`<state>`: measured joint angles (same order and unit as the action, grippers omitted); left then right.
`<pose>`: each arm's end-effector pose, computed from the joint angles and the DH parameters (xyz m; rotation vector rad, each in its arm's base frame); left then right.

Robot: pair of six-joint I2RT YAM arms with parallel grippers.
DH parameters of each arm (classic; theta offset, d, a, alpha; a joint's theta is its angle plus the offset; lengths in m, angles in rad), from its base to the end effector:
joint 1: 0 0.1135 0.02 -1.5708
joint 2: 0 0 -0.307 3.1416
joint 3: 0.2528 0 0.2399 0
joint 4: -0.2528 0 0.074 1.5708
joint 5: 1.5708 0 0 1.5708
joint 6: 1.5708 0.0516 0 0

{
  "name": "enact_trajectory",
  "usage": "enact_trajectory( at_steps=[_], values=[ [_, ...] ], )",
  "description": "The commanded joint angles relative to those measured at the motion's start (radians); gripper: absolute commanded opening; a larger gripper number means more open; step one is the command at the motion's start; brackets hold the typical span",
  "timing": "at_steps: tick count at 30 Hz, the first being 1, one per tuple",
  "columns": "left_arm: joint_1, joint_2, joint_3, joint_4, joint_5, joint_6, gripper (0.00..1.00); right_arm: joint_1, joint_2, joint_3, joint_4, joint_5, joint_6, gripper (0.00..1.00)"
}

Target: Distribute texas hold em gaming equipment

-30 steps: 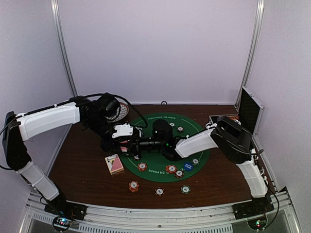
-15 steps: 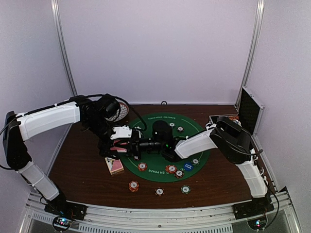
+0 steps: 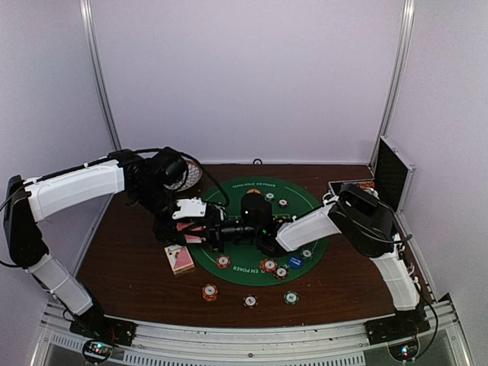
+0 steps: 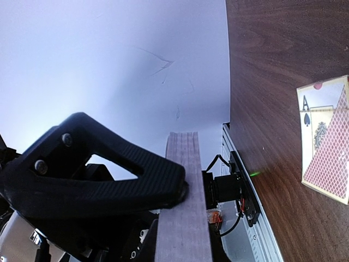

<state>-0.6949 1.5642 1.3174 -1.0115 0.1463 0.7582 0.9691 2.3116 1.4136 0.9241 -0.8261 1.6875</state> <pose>0.2228 -0.1955 0.3029 1.8968 2.0853 -0.1924 0.2675 0.4566 0.1986 0.1304 -2.0504 -2.0641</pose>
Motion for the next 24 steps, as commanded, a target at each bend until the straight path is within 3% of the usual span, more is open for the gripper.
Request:
enact_trajectory(
  at_steps=[1,4,7,11,17,24],
  values=[
    [-0.003,-0.032,-0.013,0.028,-0.010,0.019,0.67,-0.003,-0.051,-0.006,0.040,-0.004,-0.014,0.06],
    [-0.003,-0.035,-0.012,0.028,0.002,0.018,0.63,-0.003,-0.051,0.000,0.035,-0.005,-0.017,0.10],
    [-0.004,-0.026,-0.014,0.020,-0.002,0.007,0.89,-0.003,-0.052,0.015,0.043,-0.004,-0.016,0.03],
    [-0.003,-0.014,-0.030,0.028,-0.025,0.005,0.97,-0.001,-0.060,0.022,0.048,-0.009,-0.015,0.00],
    [0.007,-0.004,-0.033,0.028,-0.007,0.008,0.96,0.001,-0.067,-0.001,0.066,-0.010,-0.010,0.00],
    [0.014,-0.013,-0.036,0.033,0.021,0.023,0.81,0.000,-0.053,-0.001,0.070,-0.011,-0.003,0.00]
  ],
)
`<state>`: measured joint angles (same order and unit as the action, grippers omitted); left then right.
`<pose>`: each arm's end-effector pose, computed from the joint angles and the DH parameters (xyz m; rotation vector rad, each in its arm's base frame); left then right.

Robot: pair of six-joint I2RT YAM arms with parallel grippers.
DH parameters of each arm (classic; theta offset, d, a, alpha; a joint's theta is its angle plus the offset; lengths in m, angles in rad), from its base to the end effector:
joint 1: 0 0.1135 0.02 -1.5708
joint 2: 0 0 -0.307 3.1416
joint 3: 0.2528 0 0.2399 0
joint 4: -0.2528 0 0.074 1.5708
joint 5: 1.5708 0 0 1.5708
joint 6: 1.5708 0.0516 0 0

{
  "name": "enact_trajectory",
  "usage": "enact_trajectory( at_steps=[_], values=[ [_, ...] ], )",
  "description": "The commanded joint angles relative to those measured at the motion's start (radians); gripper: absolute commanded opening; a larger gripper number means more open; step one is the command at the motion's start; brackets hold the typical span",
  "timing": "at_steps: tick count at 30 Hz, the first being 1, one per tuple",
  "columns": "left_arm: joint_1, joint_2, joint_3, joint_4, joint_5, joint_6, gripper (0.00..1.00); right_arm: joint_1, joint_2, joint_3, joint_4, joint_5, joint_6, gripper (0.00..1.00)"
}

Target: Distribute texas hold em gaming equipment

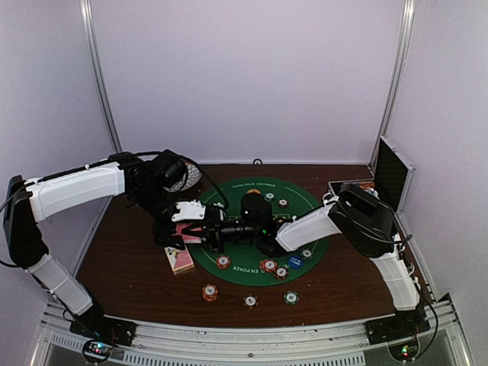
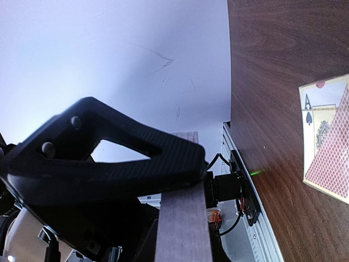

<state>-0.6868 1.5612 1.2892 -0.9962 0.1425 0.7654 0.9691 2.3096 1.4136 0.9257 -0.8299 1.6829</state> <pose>0.2228 -0.1922 0.2965 1.9008 2.0944 -0.1848 0.2672 0.4564 0.1998 0.1418 -2.0484 -2.0684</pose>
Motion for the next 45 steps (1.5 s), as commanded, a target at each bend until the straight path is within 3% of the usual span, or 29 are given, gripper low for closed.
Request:
enact_trajectory(
  at_steps=[1,6,11,20,23,26,30,45],
  values=[
    [0.007,-0.008,-0.004,0.016,0.021,0.016,0.78,0.000,-0.050,-0.004,0.065,-0.008,0.001,0.00],
    [0.011,-0.012,0.009,0.014,0.011,0.023,0.65,-0.001,-0.054,-0.023,0.038,-0.006,-0.017,0.00],
    [0.012,-0.016,0.028,-0.004,0.022,0.022,0.62,-0.002,-0.080,-0.028,-0.097,-0.002,-0.107,0.01],
    [0.010,-0.009,0.025,-0.010,0.048,-0.023,0.50,-0.003,-0.100,0.006,-0.169,0.001,-0.150,0.24],
    [0.010,-0.008,0.033,-0.018,0.056,-0.033,0.47,-0.003,-0.101,0.016,-0.167,0.003,-0.147,0.27],
    [0.010,0.002,0.050,-0.044,0.066,-0.039,0.53,-0.003,-0.094,0.030,-0.160,0.005,-0.143,0.23],
    [0.010,0.016,0.073,-0.075,0.072,-0.057,0.73,-0.001,-0.093,0.035,-0.147,0.006,-0.133,0.01],
    [0.011,0.054,0.060,-0.091,0.027,-0.068,0.91,0.008,-0.096,0.047,-0.143,-0.006,-0.139,0.00]
  ],
)
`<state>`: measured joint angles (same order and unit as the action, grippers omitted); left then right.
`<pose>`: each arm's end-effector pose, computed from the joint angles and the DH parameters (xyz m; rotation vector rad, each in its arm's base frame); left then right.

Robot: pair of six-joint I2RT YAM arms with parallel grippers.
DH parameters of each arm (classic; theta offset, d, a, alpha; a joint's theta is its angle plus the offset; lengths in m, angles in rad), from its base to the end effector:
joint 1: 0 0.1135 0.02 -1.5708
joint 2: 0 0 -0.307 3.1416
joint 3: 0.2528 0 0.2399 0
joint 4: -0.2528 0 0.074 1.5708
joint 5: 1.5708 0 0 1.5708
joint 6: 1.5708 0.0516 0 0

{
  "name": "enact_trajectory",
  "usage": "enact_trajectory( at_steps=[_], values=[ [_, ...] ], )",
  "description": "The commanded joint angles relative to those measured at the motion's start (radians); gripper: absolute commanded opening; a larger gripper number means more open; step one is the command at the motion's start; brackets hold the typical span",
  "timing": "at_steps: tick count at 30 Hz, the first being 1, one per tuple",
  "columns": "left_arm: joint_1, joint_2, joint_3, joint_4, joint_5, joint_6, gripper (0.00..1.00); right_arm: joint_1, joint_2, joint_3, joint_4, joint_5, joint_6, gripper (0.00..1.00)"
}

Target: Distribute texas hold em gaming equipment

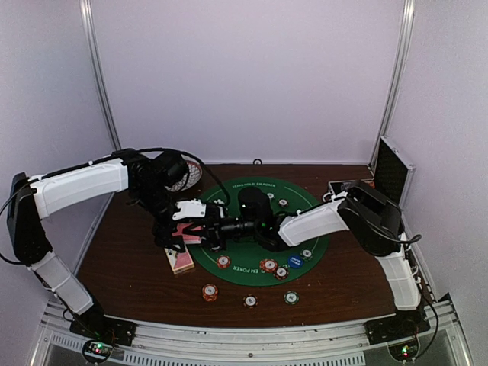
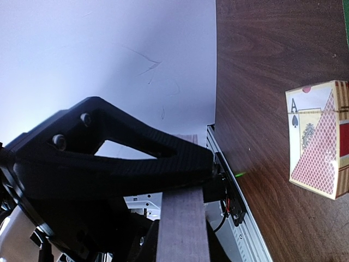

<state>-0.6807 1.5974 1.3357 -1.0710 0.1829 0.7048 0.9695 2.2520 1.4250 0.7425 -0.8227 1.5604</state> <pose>0.2253 -0.1945 0.2970 1.8704 2.2039 -0.2609 0.2649 0.4530 0.2125 0.1848 -2.1490 -2.0173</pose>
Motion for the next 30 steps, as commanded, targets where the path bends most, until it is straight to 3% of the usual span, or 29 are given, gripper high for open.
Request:
enact_trajectory(
  at_steps=[1,21,30],
  values=[
    [0.004,0.016,0.015,-0.016,-0.009,-0.005,0.90,0.009,-0.035,0.038,0.038,-0.015,-0.017,0.00],
    [0.004,0.015,0.031,-0.018,-0.006,0.023,0.53,0.009,-0.028,0.031,0.013,-0.015,-0.029,0.01],
    [0.004,0.017,0.040,-0.020,-0.022,0.024,0.29,0.009,-0.027,0.034,0.006,-0.015,-0.038,0.21]
  ],
)
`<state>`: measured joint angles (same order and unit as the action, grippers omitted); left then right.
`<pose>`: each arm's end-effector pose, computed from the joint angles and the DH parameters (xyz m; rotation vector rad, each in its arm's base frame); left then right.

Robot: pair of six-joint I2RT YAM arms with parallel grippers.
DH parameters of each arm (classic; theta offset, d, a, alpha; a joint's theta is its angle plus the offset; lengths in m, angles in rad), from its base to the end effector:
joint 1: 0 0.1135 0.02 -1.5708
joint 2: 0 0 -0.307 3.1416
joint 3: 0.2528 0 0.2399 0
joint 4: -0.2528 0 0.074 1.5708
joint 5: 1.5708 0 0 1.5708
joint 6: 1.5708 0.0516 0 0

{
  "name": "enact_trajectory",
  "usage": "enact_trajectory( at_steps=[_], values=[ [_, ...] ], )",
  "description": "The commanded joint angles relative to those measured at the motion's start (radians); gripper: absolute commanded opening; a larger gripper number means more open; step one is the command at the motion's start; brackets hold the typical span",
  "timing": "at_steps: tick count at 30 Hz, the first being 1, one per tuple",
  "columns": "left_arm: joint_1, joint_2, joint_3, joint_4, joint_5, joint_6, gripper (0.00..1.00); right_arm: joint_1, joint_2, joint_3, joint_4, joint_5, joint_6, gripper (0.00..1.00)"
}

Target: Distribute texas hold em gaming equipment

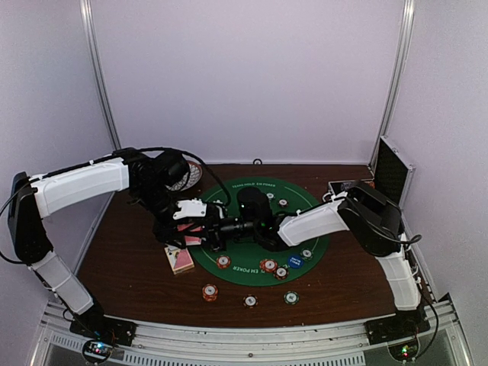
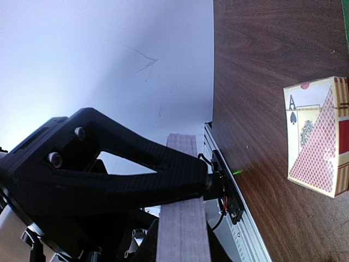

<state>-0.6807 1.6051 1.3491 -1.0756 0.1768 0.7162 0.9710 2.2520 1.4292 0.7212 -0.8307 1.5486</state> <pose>0.2274 -0.1959 0.2983 1.8815 2.1929 -0.2499 0.2641 0.4537 0.2115 0.1950 -2.1550 -1.9999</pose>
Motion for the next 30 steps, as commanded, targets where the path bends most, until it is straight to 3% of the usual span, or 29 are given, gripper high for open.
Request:
enact_trajectory(
  at_steps=[1,16,30],
  values=[
    [0.004,0.012,0.026,-0.015,-0.022,0.011,0.27,0.008,-0.027,0.033,0.018,-0.006,-0.029,0.23],
    [0.004,0.025,0.041,-0.032,-0.066,0.013,0.17,0.005,-0.046,0.074,-0.147,0.013,-0.115,0.49],
    [0.004,0.013,0.040,-0.035,-0.064,-0.001,0.15,0.005,-0.042,0.089,-0.195,0.039,-0.125,0.47]
  ],
)
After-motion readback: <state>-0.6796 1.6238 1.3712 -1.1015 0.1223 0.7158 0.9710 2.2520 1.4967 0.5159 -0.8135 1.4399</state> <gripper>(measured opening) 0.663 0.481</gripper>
